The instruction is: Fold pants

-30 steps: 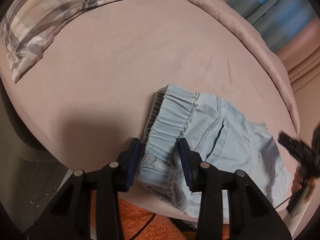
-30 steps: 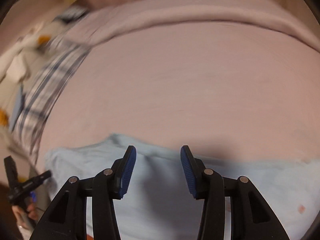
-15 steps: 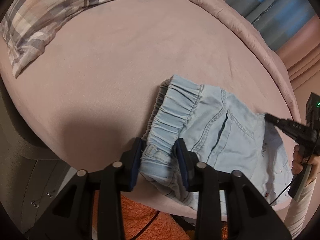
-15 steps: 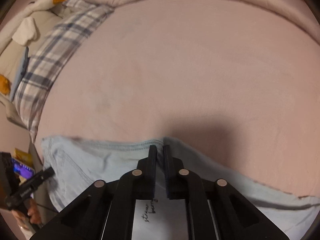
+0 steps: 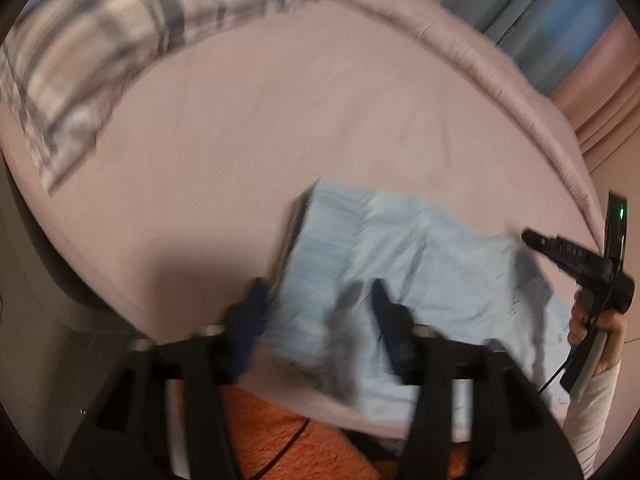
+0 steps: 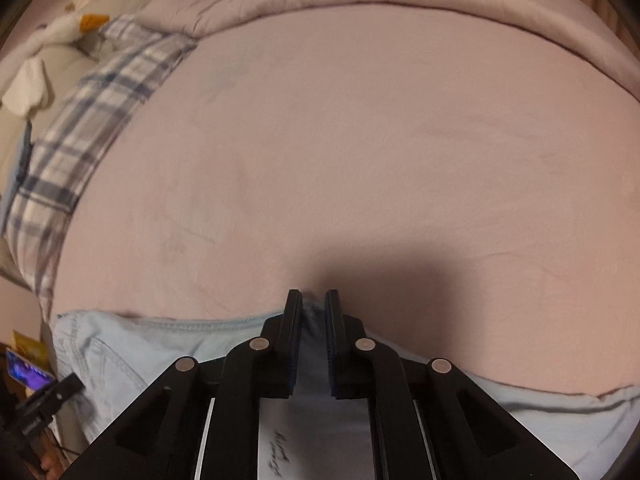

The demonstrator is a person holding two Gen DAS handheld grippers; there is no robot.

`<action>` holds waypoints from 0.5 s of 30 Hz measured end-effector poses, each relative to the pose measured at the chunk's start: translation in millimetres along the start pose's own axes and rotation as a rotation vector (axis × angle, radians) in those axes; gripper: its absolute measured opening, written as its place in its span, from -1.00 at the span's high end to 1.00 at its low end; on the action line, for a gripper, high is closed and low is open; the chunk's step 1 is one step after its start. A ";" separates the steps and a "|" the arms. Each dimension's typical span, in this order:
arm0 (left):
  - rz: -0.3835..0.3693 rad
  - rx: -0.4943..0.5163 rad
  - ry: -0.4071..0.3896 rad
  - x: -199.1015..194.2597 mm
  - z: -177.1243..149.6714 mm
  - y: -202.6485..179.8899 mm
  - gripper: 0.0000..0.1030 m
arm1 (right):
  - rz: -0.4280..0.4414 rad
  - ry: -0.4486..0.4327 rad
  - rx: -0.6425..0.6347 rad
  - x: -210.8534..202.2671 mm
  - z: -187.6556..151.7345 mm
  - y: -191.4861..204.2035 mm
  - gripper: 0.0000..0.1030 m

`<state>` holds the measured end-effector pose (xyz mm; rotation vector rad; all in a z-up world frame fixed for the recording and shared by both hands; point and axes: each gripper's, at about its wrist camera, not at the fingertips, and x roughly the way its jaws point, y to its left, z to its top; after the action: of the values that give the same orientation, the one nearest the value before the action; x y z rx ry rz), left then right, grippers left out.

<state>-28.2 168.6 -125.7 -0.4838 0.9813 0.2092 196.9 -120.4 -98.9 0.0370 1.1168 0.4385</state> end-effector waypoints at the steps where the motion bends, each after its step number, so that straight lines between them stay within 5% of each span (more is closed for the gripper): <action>1: -0.014 0.012 -0.042 -10.4 3.9 -9.6 -0.46 | -0.015 -0.029 0.020 -10.3 -1.4 -9.9 0.54; 4: -0.092 0.056 -0.083 -20.4 12.8 -39.2 -0.46 | -0.063 -0.117 0.091 -48.5 -9.3 -48.3 -0.10; 9: -0.207 0.162 -0.048 7.0 24.3 -103.9 -0.40 | -0.162 -0.186 0.310 -104.8 -45.6 -149.7 -0.11; 15: -0.301 0.250 0.116 80.3 24.2 -173.8 0.36 | -0.343 -0.182 0.568 -146.7 -105.1 -271.1 -0.11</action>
<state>100.2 24.5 -130.0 -0.4110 1.0175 -0.2121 139.1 -440.6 -86.3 0.3709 1.0129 -0.1943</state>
